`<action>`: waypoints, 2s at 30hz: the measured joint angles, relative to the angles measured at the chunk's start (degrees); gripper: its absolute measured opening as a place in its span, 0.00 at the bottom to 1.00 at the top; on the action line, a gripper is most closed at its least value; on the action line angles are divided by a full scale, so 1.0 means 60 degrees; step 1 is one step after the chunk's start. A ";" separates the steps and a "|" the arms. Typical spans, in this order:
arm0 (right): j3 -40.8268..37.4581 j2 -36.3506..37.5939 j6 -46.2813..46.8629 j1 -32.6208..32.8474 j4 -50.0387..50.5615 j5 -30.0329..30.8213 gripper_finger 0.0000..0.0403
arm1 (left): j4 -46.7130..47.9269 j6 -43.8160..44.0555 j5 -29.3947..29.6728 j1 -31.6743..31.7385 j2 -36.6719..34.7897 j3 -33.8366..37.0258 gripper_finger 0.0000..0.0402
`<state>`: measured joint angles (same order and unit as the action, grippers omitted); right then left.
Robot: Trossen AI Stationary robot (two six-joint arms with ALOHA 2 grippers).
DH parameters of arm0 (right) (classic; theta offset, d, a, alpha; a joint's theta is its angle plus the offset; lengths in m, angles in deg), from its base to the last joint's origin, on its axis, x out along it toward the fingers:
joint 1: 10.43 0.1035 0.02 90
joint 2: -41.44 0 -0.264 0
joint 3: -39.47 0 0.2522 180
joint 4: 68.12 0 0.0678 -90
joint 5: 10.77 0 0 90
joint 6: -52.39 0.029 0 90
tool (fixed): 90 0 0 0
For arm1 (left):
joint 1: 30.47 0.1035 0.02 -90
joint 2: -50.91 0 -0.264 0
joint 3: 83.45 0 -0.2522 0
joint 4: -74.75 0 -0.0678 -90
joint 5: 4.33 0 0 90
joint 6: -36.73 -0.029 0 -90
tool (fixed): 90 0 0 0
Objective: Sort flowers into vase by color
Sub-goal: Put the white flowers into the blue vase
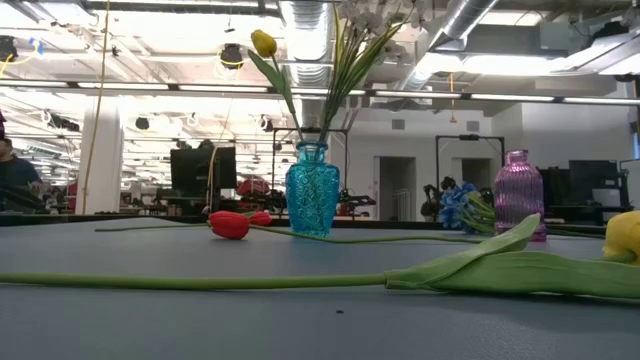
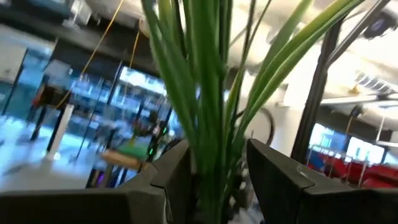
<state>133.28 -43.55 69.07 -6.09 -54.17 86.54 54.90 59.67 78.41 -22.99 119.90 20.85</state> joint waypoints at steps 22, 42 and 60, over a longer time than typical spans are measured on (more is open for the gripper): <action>0.0292 -0.0004 -0.0349 -0.0066 0.0144 0.0004 0.51 | 0.1259 -0.0824 0.0819 0.0337 -0.0468 -0.0091 0.01; 0.1490 0.1489 -0.0278 0.1049 0.3967 -0.0489 0.64 | 0.3315 -0.1341 -0.0178 0.3158 -0.1410 -0.0098 0.00; 0.1490 0.1486 -0.0073 0.2533 0.4297 0.1897 0.64 | 0.0952 0.0571 -0.5367 0.6251 0.2227 -0.0098 0.00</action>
<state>142.22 -34.63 68.63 9.11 -28.39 97.92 60.61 63.10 46.21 14.52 133.26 20.26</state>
